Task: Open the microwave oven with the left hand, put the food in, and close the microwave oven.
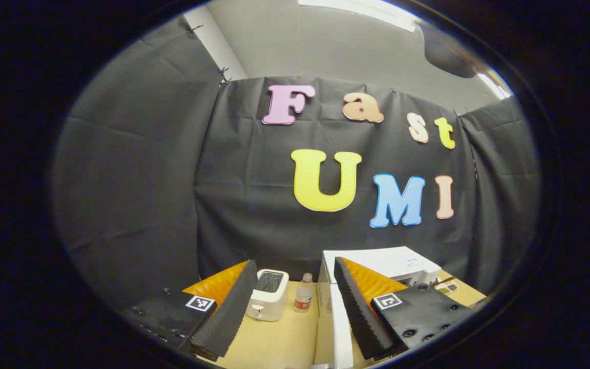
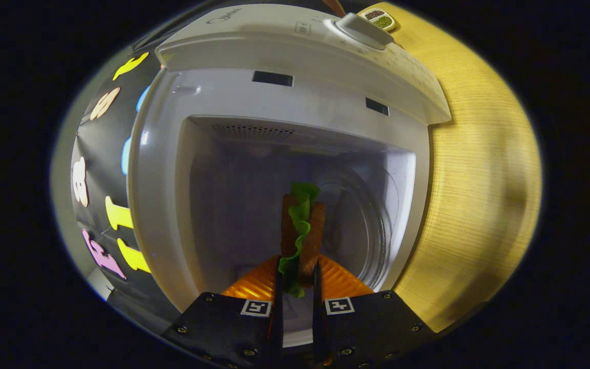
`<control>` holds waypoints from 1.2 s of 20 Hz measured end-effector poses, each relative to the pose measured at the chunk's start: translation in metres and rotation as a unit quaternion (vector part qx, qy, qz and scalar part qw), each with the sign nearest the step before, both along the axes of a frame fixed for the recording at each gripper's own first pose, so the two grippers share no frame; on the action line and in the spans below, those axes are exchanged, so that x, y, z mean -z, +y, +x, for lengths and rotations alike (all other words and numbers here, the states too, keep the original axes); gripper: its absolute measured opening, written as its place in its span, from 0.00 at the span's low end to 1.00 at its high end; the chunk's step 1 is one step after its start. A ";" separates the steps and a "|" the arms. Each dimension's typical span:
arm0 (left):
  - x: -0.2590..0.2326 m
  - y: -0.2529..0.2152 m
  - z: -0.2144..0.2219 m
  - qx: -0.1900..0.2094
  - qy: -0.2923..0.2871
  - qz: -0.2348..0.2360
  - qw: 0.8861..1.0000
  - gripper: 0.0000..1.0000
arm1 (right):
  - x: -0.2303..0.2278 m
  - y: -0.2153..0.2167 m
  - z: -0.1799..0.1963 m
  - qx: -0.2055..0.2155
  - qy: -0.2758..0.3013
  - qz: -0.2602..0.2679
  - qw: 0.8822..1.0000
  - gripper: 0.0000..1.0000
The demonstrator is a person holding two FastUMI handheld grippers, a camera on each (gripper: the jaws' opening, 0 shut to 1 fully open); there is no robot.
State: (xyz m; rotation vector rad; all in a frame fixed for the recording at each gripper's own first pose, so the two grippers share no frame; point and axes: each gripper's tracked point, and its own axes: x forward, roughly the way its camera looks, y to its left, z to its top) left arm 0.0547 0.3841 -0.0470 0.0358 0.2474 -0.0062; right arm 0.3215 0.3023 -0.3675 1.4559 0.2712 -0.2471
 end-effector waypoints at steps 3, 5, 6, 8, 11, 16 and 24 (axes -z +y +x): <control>0.003 0.004 -0.001 0.002 0.007 0.011 1.000 0.94 | 0.019 0.003 0.008 0.013 0.019 0.002 1.000 0.24; 0.005 0.005 -0.001 0.007 0.010 0.013 1.000 0.94 | 0.023 0.005 0.008 0.013 0.029 -0.003 0.999 0.24; 0.008 0.003 0.000 0.013 0.013 0.011 1.000 0.94 | 0.024 0.007 0.007 0.014 0.039 0.002 0.999 0.24; 0.012 0.001 0.002 0.022 0.015 0.007 1.000 0.94 | 0.036 0.012 -0.001 -0.007 0.077 -0.022 0.997 0.36; 0.014 -0.004 0.009 0.035 0.010 0.003 0.999 0.94 | 0.029 0.016 -0.020 -0.021 0.101 -0.044 0.994 0.65; 0.019 -0.019 0.020 0.059 0.006 -0.002 0.998 0.95 | 0.000 0.019 -0.055 -0.042 0.103 -0.096 0.989 0.93; 0.031 -0.049 0.025 0.097 -0.001 -0.020 0.995 0.95 | -0.105 0.015 -0.128 -0.160 0.027 -0.380 0.911 0.93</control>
